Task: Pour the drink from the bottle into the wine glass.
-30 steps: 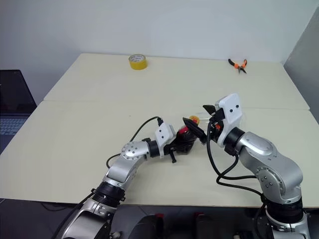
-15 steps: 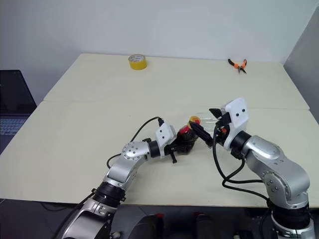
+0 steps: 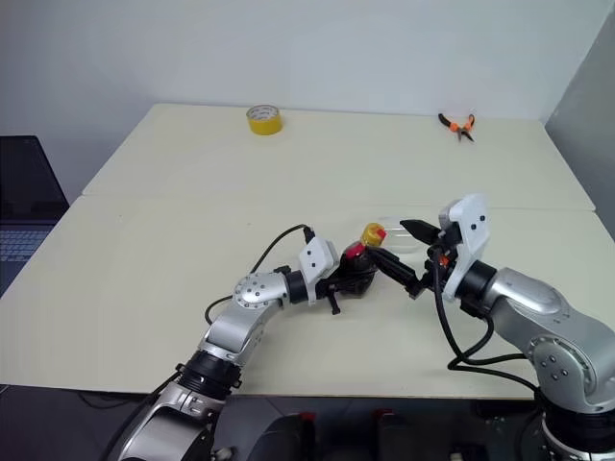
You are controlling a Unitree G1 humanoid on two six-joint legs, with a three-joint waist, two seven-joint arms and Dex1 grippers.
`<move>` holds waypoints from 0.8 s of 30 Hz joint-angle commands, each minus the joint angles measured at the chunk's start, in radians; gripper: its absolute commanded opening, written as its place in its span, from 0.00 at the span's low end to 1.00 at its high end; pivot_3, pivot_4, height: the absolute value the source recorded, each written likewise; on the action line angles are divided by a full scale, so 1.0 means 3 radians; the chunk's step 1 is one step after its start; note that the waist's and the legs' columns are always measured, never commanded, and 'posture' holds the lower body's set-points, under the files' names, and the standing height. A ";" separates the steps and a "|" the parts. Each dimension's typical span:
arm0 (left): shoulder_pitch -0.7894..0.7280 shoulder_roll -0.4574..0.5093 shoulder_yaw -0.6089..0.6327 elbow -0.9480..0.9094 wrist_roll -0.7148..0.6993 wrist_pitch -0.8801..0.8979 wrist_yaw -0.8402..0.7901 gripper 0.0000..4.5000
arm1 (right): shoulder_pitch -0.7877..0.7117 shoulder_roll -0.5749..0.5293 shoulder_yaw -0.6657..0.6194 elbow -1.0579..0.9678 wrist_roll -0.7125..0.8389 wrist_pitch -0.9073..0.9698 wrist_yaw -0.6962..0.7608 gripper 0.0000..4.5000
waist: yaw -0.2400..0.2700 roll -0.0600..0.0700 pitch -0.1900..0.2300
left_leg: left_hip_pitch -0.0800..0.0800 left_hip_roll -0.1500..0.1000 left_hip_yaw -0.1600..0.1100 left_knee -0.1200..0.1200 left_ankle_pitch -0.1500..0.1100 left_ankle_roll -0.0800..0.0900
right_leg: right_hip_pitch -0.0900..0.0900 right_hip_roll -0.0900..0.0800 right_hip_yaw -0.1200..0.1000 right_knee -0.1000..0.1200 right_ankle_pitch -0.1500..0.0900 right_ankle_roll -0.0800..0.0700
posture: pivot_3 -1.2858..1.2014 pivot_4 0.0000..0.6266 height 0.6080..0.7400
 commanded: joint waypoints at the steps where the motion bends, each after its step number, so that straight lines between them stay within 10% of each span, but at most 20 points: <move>1: -0.0077 -0.0019 0.0017 -0.0091 -0.0036 -0.0086 -0.0010 0.13 | -0.0110 0.0108 0.0035 0.0035 -0.0038 -0.0061 -0.0124 1.00 | 0.0001 0.0000 0.0000 | 0.0000 0.0000 0.0000 0.0000 0.0000 0.0000 | 0.0000 0.0000 0.0000 0.0000 0.0000 0.0000 | 0.52 0.24 1.00; 11: -0.0073 -0.0025 0.0017 -0.0089 -0.0028 -0.0085 0.0009 0.13 | -0.0331 0.0305 0.0200 0.0150 -0.0123 -0.0047 -0.0236 1.00 | 0.0000 0.0000 0.0000 | -0.0001 0.0000 0.0000 0.0000 0.0000 0.0000 | -0.0001 0.0000 0.0000 0.0000 0.0000 0.0000 | 0.52 0.24 1.00; 21: -0.0076 -0.0032 0.0022 -0.0084 -0.0028 -0.0091 0.0024 0.13 | -0.0385 0.0295 0.0251 0.0096 -0.0030 0.0036 -0.0212 0.32 | 0.0000 0.0000 0.0000 | -0.0001 0.0000 0.0000 0.0000 0.0000 0.0000 | -0.0001 0.0000 0.0000 0.0000 0.0000 0.0000 | 0.52 0.24 1.00; 24: -0.0079 -0.0035 0.0025 -0.0081 -0.0028 -0.0097 0.0027 0.13 | -0.0376 0.0309 0.0267 0.0090 -0.0032 0.0025 -0.0216 0.27 | 0.0000 0.0000 0.0000 | -0.0001 0.0000 0.0000 0.0000 0.0000 0.0000 | -0.0001 0.0000 0.0000 0.0000 0.0000 0.0000 | 0.52 0.24 1.00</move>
